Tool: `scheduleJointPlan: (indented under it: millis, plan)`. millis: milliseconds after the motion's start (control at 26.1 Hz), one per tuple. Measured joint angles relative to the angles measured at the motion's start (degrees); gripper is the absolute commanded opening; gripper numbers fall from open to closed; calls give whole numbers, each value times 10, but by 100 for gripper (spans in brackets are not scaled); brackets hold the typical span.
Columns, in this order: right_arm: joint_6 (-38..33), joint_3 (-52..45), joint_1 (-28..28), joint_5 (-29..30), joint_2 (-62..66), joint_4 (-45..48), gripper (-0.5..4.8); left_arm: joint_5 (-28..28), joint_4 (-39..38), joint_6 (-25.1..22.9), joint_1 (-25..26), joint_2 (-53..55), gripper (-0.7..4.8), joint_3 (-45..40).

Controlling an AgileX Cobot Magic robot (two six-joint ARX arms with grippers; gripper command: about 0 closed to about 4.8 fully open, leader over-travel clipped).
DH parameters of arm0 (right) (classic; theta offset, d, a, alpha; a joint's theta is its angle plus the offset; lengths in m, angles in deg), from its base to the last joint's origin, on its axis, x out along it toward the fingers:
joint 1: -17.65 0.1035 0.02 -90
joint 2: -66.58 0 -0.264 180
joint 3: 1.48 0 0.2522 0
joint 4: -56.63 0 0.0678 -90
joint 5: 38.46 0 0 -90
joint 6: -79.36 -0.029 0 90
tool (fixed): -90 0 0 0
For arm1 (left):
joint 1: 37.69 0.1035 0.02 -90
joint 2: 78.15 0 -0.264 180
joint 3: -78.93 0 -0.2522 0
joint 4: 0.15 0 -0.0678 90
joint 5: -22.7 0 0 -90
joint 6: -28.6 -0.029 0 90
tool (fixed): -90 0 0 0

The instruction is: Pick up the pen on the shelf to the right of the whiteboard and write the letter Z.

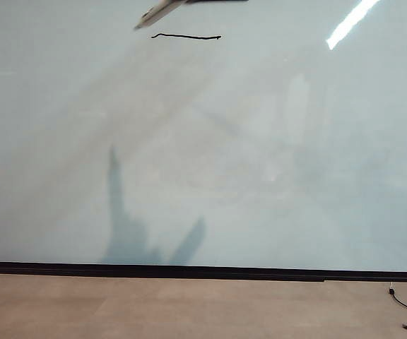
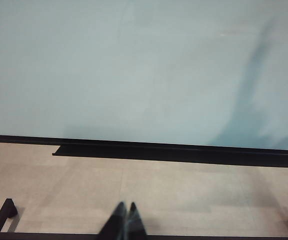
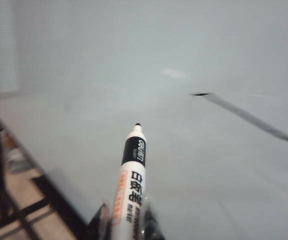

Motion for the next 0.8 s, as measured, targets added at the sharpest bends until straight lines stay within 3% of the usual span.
scheduleJointPlan:
  millis: [344, 804]
  plan:
    - [15, 76, -34, -4, 161, 8, -5, 0, 0, 0, 0, 0, -5, 0]
    - [16, 86, -35, -59, 169, 5, -5, 0, 0, 0, 0, 0, -5, 0]
